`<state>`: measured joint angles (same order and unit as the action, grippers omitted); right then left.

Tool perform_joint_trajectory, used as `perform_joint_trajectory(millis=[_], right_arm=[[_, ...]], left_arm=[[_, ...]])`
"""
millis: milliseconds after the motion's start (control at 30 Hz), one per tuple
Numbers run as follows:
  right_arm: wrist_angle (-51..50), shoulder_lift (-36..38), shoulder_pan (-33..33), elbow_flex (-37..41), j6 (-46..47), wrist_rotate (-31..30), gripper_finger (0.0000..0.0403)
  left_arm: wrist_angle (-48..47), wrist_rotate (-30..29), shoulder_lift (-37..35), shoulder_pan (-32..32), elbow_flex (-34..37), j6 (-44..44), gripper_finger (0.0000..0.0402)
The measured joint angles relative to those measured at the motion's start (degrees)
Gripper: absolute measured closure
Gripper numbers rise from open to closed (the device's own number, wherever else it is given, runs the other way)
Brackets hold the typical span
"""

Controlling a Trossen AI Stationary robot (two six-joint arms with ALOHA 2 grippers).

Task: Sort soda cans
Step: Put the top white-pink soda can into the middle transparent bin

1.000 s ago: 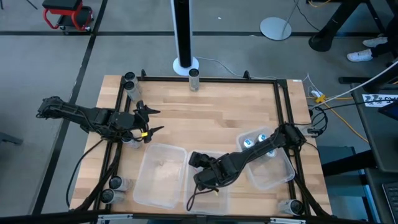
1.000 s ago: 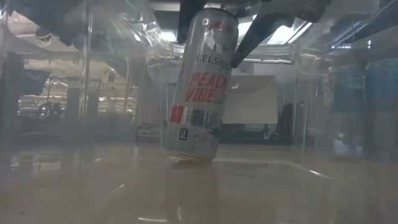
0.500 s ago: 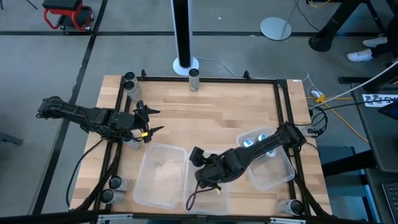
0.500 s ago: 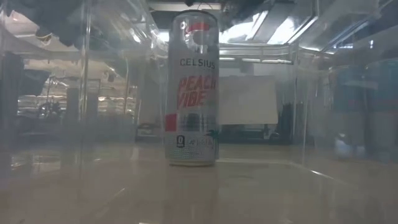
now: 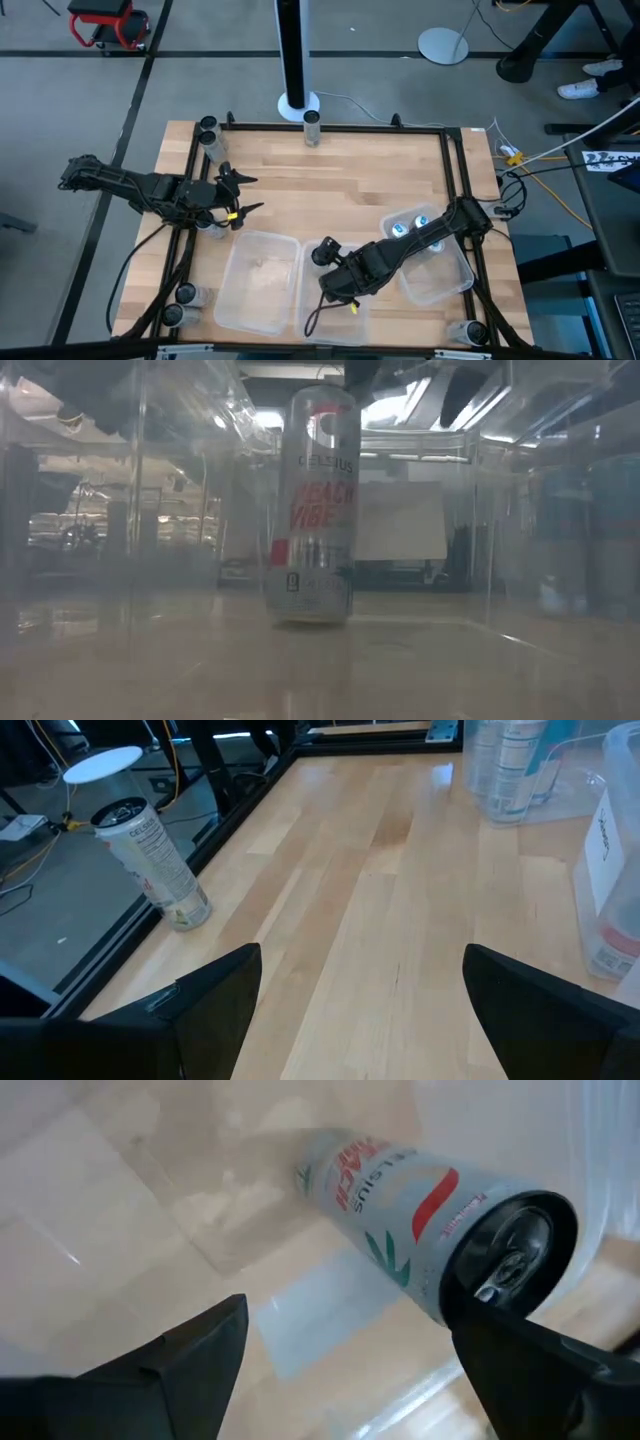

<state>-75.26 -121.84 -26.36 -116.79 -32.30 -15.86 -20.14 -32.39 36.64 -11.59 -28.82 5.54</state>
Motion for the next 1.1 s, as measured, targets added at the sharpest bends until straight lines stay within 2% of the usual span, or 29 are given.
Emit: perform_joint_trajectory(millis=[267, 533, 833, 1100], right_arm=[[-1.39, -0.18, 0.96, -0.1, 0.54, -5.01, 0.0061], [-0.05, -0.15, 0.83, -0.85, -0.65, -2.85, 0.0062], [-3.4, -0.32, 0.84, -6.22, 2.6, -2.06, 0.0062], [-7.43, -0.31, 0.82, -6.54, 5.89, 4.13, 0.0062]], left_arm=[[0.03, -0.01, 0.0, 0.0, 0.0, 0.0, 0.0068], [0.03, -0.01, -0.02, 0.0, 0.0, 0.01, 0.0068], [0.03, 0.01, 0.0, 0.0, 0.0, 0.02, 0.0068], [0.0, -0.01, 0.0, 0.0, 0.0, 0.02, 0.0068]])
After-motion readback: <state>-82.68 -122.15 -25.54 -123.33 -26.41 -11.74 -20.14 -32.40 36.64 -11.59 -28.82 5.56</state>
